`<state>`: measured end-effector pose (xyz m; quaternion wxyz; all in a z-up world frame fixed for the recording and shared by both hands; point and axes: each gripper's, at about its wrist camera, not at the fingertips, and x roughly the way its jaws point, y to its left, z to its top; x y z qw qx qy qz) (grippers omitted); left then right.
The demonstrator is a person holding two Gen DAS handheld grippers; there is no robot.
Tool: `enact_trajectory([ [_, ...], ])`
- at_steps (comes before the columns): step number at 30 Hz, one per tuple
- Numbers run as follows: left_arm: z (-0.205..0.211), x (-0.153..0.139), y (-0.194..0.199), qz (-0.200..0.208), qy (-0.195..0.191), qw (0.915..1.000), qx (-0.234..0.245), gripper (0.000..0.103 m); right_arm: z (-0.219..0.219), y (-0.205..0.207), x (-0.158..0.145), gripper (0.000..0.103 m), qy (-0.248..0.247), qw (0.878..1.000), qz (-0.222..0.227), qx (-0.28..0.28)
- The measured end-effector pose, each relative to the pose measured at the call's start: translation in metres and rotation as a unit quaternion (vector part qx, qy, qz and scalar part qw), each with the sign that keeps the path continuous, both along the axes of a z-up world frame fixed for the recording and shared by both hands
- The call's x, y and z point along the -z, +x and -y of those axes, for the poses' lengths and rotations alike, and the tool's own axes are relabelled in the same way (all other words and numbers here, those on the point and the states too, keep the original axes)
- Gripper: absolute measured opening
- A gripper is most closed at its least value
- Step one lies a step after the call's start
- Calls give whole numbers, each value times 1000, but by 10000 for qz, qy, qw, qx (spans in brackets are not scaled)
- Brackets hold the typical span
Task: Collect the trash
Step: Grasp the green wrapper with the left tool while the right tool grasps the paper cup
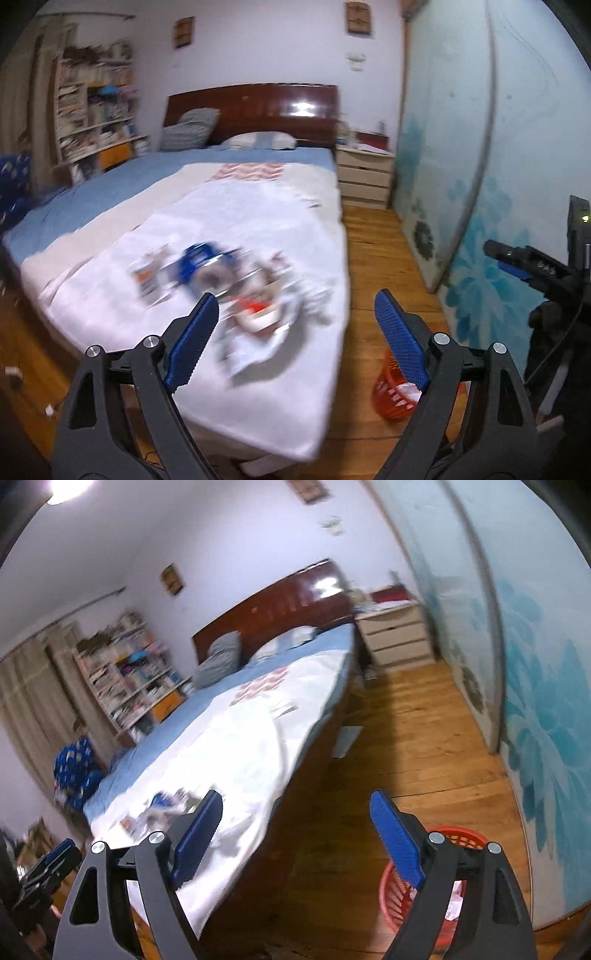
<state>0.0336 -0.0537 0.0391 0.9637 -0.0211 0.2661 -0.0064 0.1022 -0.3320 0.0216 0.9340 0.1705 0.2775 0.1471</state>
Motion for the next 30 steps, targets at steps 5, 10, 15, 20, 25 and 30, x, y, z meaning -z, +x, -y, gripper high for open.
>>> enact_trajectory([
  [5, -44, 28, 5, -263, 58, 9991, -327, 86, -70, -23, 10, 82, -357, 9980, -99, -516],
  [10, -73, 30, 3, -242, -275, 9971, -671, 86, -123, -27, 14, 82, -775, 9919, -14, -1005],
  [15, -85, 36, 7, -234, -283, 9960, -810, 86, -147, -20, 5, 82, -839, 9882, 155, -1272],
  [20, -110, 42, -1, -193, -216, 9926, -1179, 86, -185, 4, -32, 82, -1058, 9794, 550, -1628],
  [25, -155, 45, -13, -203, -459, 9845, -1682, 86, -299, 49, -59, 86, -1556, 9590, 721, -2258],
  [30, -191, 49, -19, -231, -964, 9764, -1918, 86, -414, 93, -19, 86, -1963, 9371, 321, -2867],
])
